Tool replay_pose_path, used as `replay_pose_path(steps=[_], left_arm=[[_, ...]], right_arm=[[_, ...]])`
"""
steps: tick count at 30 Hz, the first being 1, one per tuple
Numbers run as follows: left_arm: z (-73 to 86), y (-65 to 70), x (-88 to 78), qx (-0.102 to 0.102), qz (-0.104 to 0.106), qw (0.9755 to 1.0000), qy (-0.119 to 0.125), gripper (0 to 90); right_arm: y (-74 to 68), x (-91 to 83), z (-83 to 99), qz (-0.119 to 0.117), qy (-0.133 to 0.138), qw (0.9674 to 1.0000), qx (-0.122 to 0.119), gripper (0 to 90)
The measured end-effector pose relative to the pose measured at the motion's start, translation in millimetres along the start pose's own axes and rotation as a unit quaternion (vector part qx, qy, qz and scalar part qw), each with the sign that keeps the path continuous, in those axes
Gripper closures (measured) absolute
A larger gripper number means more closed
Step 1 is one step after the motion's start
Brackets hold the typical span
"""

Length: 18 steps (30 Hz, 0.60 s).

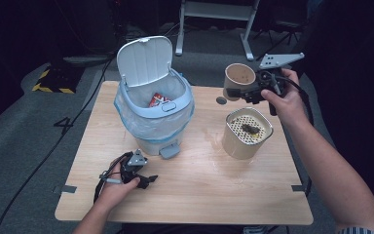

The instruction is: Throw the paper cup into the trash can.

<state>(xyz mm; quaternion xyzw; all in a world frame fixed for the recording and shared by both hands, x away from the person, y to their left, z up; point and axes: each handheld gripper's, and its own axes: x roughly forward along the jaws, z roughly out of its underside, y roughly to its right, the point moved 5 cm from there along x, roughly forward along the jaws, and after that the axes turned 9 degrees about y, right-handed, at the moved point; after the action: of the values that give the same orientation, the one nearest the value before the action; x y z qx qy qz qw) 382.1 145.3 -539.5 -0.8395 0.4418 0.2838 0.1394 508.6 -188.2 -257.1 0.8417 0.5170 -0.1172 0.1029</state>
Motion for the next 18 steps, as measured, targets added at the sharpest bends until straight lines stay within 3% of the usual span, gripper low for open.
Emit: replay_pose_path(steps=[6,18], left_arm=[[0.0,0.0,0.0,0.0,0.0,1.0,0.0,21.0],[0.0,0.0,0.1,0.0,0.0,1.0,0.0,21.0]], right_arm=[[-10.8,29.8,-19.7,-0.027,0.003,0.9996,0.003,30.3],[-23.7,80.3,-43.9,-0.052,0.011,0.9986,0.004,30.1]])
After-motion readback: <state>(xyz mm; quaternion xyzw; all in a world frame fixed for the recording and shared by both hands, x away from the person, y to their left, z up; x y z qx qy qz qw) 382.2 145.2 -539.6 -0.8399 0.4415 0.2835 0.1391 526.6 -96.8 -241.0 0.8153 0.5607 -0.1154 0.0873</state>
